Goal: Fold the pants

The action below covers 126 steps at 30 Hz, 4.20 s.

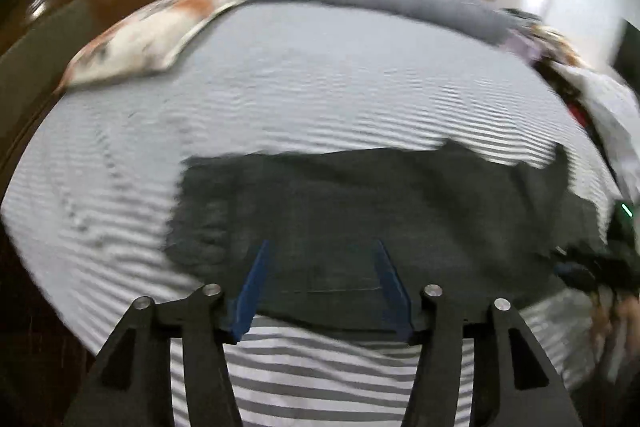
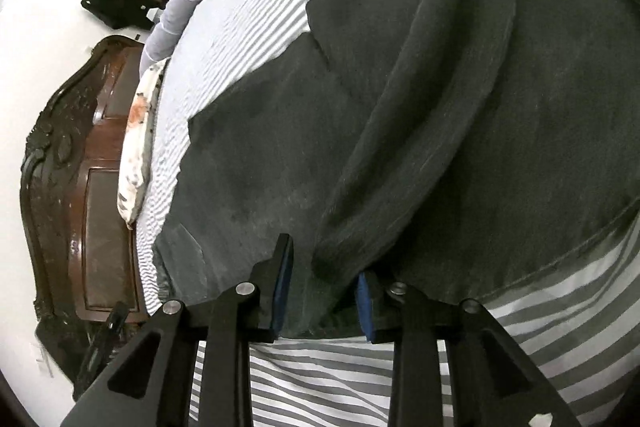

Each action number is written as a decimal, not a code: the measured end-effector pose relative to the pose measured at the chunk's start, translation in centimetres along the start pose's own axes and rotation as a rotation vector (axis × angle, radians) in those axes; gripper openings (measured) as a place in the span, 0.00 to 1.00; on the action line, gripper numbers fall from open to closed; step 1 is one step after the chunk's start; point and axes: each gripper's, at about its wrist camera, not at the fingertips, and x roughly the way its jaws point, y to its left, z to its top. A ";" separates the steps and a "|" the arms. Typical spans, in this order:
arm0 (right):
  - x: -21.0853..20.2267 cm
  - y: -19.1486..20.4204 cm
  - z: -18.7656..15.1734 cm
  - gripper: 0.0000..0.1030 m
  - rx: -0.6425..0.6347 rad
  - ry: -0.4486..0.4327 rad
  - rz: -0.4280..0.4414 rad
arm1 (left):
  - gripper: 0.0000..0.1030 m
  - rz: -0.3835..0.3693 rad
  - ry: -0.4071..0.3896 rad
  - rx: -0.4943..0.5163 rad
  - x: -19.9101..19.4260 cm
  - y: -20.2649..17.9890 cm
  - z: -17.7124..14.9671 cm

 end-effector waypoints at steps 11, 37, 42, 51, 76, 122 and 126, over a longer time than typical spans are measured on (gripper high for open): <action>-0.9 -0.5 1.5 0.27 0.052 0.000 0.060 | 0.57 -0.210 0.076 0.378 4.8 -15.0 -3.3; -1.9 -5.7 7.5 0.27 0.161 -0.047 0.100 | 0.04 -0.165 0.126 0.533 12.2 -23.8 -3.8; -3.4 -8.9 11.5 0.27 0.223 -0.126 0.098 | 0.04 -0.189 0.123 0.468 11.2 -23.3 -2.2; -6.1 -13.8 18.5 0.27 0.321 -0.247 0.103 | 0.04 -0.201 0.144 0.404 11.0 -22.5 -1.3; -7.4 -17.8 23.1 0.15 0.350 -0.306 0.094 | 0.04 -0.177 0.189 0.394 12.6 -22.3 -0.7; -20.2 -23.7 8.6 0.03 0.331 -0.373 -0.331 | 0.04 -0.220 0.198 0.753 12.4 -25.0 -7.4; -19.2 -23.7 8.4 0.03 0.308 -0.354 -0.401 | 0.04 -0.226 0.206 0.757 13.1 -25.0 -7.4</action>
